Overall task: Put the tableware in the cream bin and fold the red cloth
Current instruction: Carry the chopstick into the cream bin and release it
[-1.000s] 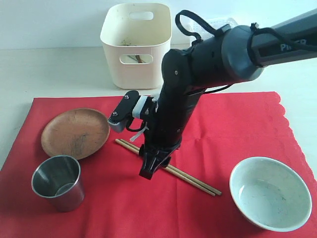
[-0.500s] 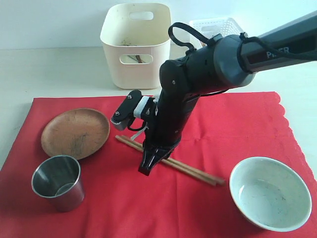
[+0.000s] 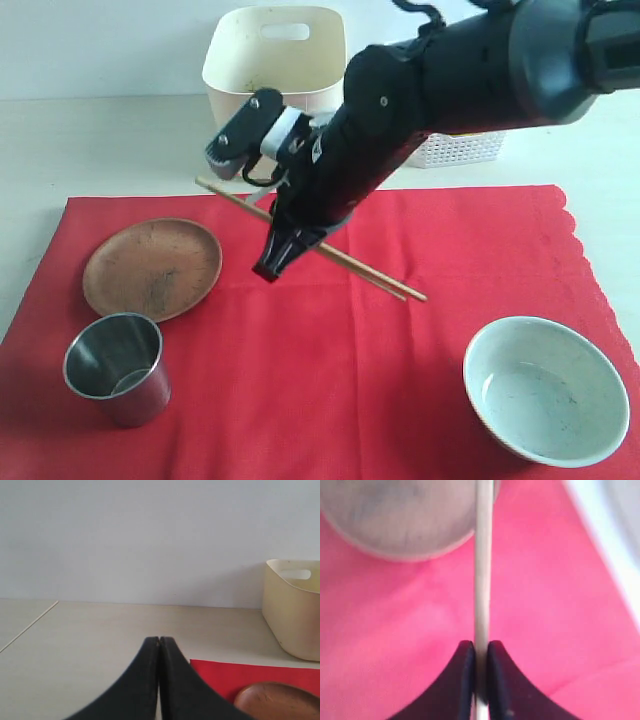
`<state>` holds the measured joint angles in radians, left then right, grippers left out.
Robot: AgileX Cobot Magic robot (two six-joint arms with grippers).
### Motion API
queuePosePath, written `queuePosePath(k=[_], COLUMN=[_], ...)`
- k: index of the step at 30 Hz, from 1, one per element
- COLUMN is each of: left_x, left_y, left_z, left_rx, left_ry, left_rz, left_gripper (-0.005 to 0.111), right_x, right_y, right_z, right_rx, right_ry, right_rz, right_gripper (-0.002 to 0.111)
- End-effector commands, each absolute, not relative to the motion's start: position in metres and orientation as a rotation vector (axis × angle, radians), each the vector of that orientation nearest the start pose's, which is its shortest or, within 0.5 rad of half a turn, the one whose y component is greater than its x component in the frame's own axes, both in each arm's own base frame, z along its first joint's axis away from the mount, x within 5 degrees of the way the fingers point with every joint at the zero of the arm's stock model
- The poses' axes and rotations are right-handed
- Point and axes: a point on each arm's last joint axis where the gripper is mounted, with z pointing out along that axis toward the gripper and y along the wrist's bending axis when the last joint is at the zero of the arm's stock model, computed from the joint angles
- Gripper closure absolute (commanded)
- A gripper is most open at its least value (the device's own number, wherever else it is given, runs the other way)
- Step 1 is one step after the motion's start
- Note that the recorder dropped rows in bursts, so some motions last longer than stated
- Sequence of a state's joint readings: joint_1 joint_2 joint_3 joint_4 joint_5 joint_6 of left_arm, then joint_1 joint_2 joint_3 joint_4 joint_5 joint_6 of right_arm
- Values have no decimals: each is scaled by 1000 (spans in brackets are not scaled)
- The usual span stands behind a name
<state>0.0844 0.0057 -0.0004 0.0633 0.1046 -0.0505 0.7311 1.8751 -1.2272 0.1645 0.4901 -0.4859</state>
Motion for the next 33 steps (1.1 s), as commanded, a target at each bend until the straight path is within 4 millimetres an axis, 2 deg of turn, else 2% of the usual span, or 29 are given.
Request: queuePosePath(k=[1, 2, 3, 7, 11, 17, 21, 29, 33], left_x=[56, 56, 56, 56, 56, 56, 56, 56, 56], left_y=[5, 5, 5, 5, 5, 5, 5, 5, 5], left_z=[204, 204, 204, 204, 204, 204, 204, 204, 204], left_rx=[-54, -54, -54, -54, -54, -54, -54, -54, -54], left_ry=[1586, 1586, 1586, 1586, 1586, 1586, 1586, 1586, 1586], left_rz=[79, 79, 79, 79, 79, 79, 79, 79, 79], left_gripper=[104, 104, 104, 104, 104, 104, 104, 104, 104], right_x=[307, 311, 321, 338, 354, 364, 374, 394, 408], right_y=[263, 262, 261, 259, 258, 263, 267, 267, 261], right_z=[227, 231, 244, 270, 288, 281, 279, 286, 268], right_rx=[-1209, -1188, -1135, -1037, -956, -929, -883, -676, -512], right_ry=[2066, 2051, 2006, 1903, 1820, 1824, 1740, 1475, 1510], right_rz=[229, 227, 225, 219, 214, 227, 207, 174, 231], right_gripper=[108, 108, 108, 108, 108, 108, 108, 108, 108])
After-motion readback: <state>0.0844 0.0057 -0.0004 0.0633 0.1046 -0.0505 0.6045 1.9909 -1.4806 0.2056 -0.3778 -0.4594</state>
